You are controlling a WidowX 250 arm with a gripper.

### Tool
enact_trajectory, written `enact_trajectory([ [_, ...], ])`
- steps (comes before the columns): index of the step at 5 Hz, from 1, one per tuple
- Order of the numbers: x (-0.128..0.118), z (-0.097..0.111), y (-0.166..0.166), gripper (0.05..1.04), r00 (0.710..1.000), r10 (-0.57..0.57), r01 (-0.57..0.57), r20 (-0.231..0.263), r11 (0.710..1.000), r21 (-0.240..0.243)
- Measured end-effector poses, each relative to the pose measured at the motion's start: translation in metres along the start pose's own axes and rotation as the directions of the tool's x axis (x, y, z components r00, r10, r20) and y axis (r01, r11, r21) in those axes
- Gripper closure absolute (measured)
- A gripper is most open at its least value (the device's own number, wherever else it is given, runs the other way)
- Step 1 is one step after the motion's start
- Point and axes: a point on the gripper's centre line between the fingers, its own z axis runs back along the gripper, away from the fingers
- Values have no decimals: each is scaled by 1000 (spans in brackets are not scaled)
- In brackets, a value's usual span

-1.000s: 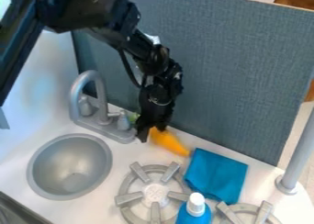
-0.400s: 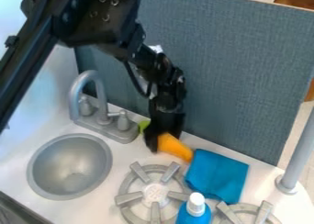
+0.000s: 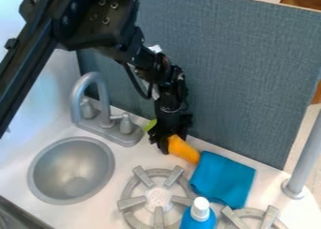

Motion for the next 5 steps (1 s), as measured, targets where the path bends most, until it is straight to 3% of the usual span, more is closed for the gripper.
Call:
enact_trajectory([
  [1, -4, 3, 14, 463, 1000, -9, 9, -22, 1000, 4],
  [2, -3, 27, 17, 463, 998, -51, 52, -40, 998, 23],
  [3, 2, 78, 10, 462, 998, -62, 62, -19, 998, -7],
  [4, -5, 94, 7, 463, 985, -141, 134, -104, 989, -66],
  [5, -17, 111, 0, 462, 929, -326, 312, -175, 944, -105],
])
